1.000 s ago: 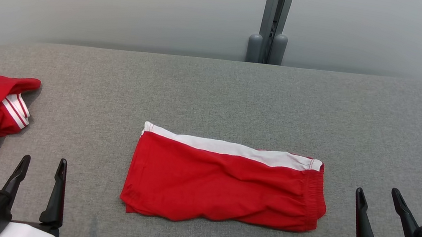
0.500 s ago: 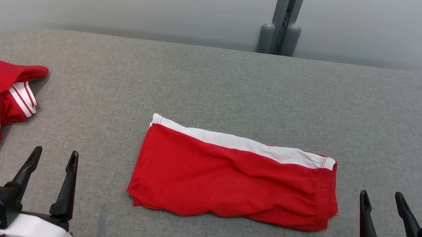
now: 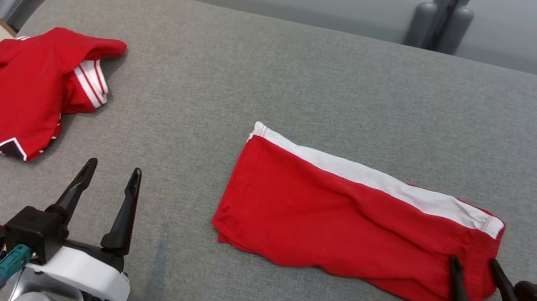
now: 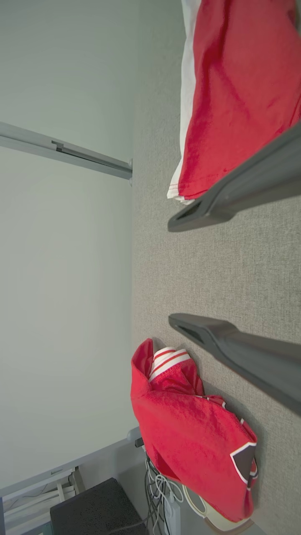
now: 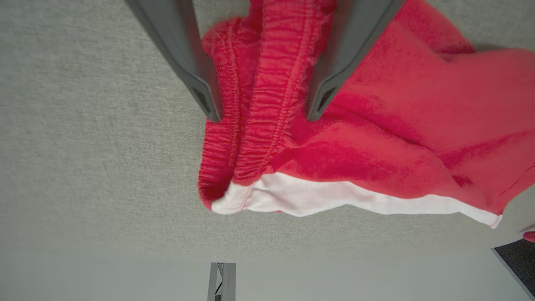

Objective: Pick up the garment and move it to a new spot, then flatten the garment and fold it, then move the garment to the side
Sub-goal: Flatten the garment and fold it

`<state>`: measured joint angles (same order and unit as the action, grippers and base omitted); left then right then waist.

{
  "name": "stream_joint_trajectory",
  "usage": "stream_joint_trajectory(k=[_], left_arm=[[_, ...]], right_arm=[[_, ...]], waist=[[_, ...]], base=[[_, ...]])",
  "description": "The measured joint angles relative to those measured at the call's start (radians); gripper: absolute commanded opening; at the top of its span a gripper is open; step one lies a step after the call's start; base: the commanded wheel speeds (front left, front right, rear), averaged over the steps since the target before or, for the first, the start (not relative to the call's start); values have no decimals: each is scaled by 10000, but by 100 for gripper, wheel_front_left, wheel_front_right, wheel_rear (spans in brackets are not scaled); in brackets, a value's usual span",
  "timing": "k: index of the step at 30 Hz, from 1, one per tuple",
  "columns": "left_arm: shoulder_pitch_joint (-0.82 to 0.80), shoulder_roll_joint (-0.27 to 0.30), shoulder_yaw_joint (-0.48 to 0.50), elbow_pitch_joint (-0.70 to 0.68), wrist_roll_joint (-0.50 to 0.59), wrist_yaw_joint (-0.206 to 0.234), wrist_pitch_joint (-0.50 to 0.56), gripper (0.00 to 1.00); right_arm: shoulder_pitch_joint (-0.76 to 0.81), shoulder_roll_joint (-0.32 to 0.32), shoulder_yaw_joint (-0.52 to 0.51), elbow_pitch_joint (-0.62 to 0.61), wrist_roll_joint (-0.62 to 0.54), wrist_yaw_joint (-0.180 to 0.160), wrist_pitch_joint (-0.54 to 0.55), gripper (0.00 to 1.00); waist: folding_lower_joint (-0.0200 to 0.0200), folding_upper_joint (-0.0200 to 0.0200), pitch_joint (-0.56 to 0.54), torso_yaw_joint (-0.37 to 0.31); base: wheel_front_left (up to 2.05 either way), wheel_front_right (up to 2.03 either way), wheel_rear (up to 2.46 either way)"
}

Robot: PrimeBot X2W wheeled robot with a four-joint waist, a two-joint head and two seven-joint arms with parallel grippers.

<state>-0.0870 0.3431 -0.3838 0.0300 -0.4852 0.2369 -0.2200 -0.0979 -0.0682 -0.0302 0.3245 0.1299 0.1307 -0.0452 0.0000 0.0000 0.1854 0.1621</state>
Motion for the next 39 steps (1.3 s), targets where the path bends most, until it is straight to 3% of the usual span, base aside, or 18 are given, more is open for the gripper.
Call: stream_joint_trajectory(k=[8,13,15,16,17,18,28,39], left_arm=[[-269,-163,-117,370,12,-173,-153,100],[-341,-196,-174,372,33,-157,-178,100],[-374,-190,-207,372,54,-157,-176,100],[-395,-182,-209,364,69,-157,-173,100],[-407,-180,-217,359,77,-157,-169,100],[-409,-176,-219,355,75,-155,-167,100],[-412,-107,-176,288,71,-67,-174,100],[-373,-96,-140,366,12,-10,-222,100]], right_arm=[[-403,-58,-585,1273,224,4,-180,100],[-768,-65,-105,1802,884,-2,52,100],[-929,-130,180,1996,1377,-15,259,49],[-1006,-184,314,2059,1494,-15,297,32],[-1069,-196,424,2134,1779,-17,393,32],[-1141,-211,573,2205,1979,-15,489,0],[-1295,-669,1329,2240,3173,8,546,0],[-604,-1519,995,1333,3772,27,1085,0]], waist=[[0,0,232,219],[0,0,269,107],[0,0,276,66],[0,0,279,50],[0,0,277,38],[0,0,277,21],[0,0,311,-158],[0,0,94,-483]], base=[[0,0,0],[0,0,0],[0,0,0],[0,0,0],[0,0,0],[0,0,0],[0,0,0],[0,0,0]])
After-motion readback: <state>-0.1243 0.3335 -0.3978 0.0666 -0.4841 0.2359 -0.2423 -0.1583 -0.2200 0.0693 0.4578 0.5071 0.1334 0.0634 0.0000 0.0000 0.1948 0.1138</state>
